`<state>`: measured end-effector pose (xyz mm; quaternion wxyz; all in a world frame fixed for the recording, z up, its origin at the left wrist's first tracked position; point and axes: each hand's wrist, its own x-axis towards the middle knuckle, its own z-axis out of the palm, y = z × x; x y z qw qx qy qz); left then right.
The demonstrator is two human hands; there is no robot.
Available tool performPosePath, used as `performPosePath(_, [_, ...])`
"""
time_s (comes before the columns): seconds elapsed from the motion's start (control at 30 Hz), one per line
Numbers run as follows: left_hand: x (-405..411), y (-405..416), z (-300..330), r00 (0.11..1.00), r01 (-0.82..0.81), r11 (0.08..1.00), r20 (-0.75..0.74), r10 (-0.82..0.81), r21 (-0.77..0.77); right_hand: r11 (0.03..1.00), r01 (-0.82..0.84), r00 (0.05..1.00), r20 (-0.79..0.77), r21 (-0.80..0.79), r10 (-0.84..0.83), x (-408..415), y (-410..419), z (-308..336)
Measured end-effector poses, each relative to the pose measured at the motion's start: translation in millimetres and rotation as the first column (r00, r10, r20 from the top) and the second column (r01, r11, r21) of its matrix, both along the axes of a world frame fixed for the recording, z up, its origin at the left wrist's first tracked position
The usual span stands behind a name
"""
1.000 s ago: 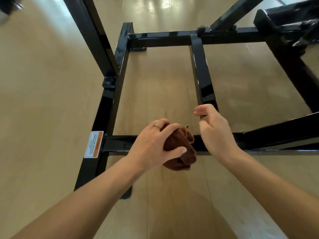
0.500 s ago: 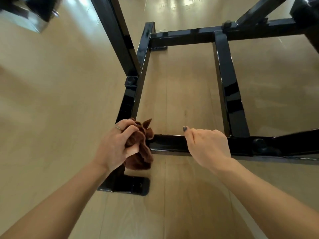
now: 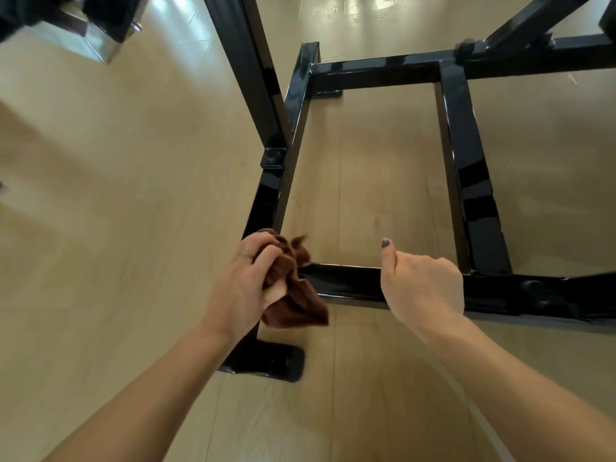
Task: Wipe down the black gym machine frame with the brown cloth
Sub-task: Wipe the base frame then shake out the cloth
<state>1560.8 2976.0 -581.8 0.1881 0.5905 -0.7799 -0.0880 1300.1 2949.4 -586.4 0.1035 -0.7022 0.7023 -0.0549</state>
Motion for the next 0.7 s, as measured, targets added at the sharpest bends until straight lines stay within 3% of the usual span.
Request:
performPosePath(0.13, [2,21,-3,0.977,-0.159,0.987,-0.139,0.162,0.039,1.000,0.021,0.999,-0.028,-0.001,-0.022,2,0,-3])
performPosePath(0.37, [-8,-23,-3,0.764,-0.474,0.861,-0.398,0.507,0.186,0.978,-0.178,0.980,-0.068,0.106,0.186,16,-14,3])
performPosePath(0.47, [4,-84,-4,0.696,-0.599,0.765,-0.318,0.644,0.238,0.980,-0.167,0.983,-0.058,0.105,0.173,26,-19,-3])
performPosePath(0.6, [-3,-154,-8,0.762,-0.604,0.774,-0.147,0.630,0.191,0.993,-0.052,0.999,0.003,0.106,0.052,26,-21,-8])
performPosePath(0.7, [-13,-179,-11,0.748,-0.652,0.747,-0.051,0.662,0.130,0.993,-0.022,0.999,0.033,0.113,0.019,25,-21,-6])
